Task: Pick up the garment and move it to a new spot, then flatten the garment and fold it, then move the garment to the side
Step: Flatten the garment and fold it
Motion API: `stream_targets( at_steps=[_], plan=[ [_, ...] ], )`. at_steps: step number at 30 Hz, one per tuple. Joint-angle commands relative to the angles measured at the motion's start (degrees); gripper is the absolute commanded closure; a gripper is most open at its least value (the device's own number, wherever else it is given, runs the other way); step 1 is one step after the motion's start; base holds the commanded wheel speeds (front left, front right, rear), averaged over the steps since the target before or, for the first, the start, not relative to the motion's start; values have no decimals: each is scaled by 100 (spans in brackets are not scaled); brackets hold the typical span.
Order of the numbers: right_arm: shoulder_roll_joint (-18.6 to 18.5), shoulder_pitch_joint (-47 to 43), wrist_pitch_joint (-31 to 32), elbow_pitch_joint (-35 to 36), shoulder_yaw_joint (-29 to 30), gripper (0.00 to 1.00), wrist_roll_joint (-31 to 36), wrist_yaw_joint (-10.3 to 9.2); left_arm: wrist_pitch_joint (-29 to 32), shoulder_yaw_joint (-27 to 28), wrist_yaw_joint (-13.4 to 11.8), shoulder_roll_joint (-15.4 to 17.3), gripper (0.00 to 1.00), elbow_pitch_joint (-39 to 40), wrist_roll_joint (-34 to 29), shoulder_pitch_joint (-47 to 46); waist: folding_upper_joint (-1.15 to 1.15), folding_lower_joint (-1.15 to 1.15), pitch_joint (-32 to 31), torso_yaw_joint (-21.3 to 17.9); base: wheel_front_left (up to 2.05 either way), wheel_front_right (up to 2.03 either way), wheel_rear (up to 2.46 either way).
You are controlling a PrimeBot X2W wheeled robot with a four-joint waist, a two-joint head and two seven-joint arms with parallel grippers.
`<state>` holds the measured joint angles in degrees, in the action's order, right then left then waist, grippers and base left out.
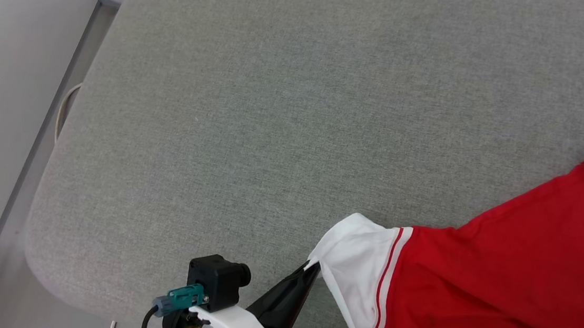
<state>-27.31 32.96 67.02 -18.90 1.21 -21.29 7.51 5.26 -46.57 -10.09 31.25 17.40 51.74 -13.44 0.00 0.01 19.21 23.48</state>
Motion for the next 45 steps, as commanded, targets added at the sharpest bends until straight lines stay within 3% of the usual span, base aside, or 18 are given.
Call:
stream_targets(
  at_steps=[1, 6, 8, 9, 10, 11, 28, 39, 45],
  plan=[
    [-35, -41, 19, -164, -59, 0, 61, -4, -54, 2, 44, -36, 100, -24, -13, -78, 0, -1, 75, 74, 0, 0, 0],
    [-59, -262, 65, -352, -225, 0, 39, -4, -109, 11, 77, -59, 100, -83, 4, -95, 0, -1, 140, 129, 0, 0, 0],
    [-133, -446, 216, -404, -399, 62, 26, -4, -122, 2, 103, -68, 100, -109, 8, -101, 0, -1, 146, 142, 0, 0, 0],
    [-171, -520, 248, -393, -468, 86, -1, -4, -128, 3, 104, -71, 100, -124, 17, -100, 0, -1, 150, 145, 0, 0, 0],
    [-171, -520, 248, -393, -468, 86, -1, -4, -128, 3, 104, -71, 100, -124, 17, -100, 0, -1, 150, 145, 0, 0, 0],
    [-196, -556, 222, -372, -494, 100, -38, -4, -133, 7, 94, -73, 100, -141, 22, -99, 0, -1, 153, 145, 0, 0, 0],
    [-34, 148, -1518, -284, -689, 100, -648, -4, -254, 340, -76, 228, 100, -163, 117, 22, 0, -1, -631, -504, 0, 0, 0],
    [-230, 338, -2455, -113, -836, 100, -1011, -4, -363, 823, -283, 690, 100, 214, 112, -35, 0, -1, -1375, -1203, 0, 0, 0],
    [-292, 546, -2693, 314, -829, 100, -1151, -4, -377, 1289, -258, 946, 100, 501, 178, -457, 0, -1, -1683, -1598, 0, 0, 0]
  ],
)
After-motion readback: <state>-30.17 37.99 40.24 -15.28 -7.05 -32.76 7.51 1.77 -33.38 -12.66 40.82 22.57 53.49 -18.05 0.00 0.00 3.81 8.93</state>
